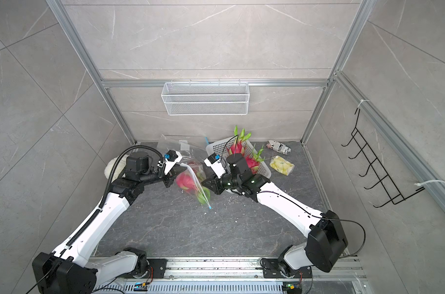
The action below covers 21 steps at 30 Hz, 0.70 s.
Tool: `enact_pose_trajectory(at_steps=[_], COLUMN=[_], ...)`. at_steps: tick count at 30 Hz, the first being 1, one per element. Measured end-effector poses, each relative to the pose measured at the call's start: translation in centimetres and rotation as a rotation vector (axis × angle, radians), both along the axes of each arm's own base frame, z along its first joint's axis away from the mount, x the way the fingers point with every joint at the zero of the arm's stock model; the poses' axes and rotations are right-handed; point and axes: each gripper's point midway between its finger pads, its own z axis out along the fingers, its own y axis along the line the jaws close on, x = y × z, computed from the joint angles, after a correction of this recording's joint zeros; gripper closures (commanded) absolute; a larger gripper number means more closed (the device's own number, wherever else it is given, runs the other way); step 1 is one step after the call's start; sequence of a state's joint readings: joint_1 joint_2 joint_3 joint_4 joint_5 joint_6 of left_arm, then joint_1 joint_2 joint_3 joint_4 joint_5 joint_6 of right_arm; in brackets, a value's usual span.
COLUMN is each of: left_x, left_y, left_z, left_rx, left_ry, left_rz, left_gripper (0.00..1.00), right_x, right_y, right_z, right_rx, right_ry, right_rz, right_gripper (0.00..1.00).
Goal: Open the zip-top bag and take out the dragon fruit
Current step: Open the zipper of the food storage bag at the center of the board.
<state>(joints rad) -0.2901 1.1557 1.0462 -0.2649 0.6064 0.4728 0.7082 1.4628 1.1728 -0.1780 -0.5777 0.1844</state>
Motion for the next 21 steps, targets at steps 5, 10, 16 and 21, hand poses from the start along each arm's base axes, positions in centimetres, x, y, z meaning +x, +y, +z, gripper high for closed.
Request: enact_pose_trajectory(at_steps=[5, 10, 16, 21], left_x=[0.0, -0.1, -0.4, -0.5], left_y=[-0.1, -0.1, 0.0, 0.0], left_z=[-0.5, -0.5, -0.1, 0.1], left_rx=[-0.016, -0.017, -0.021, -0.023], left_ry=[0.011, 0.015, 0.002, -0.005], left_rz=[0.001, 0.000, 0.000, 0.000], left_gripper=[1.00, 1.00, 1.00, 1.00], right_x=[-1.4, -0.3, 0.7, 1.9], right_y=[2.0, 1.8, 1.6, 1.3], right_z=[-0.8, -1.9, -2.7, -3.8], right_rx=[0.015, -0.007, -0.038, -0.076], right_ry=[0.040, 0.042, 0.030, 0.017], right_rz=[0.048, -0.011, -0.060, -0.114], right_gripper=[0.91, 0.95, 0.96, 0.96])
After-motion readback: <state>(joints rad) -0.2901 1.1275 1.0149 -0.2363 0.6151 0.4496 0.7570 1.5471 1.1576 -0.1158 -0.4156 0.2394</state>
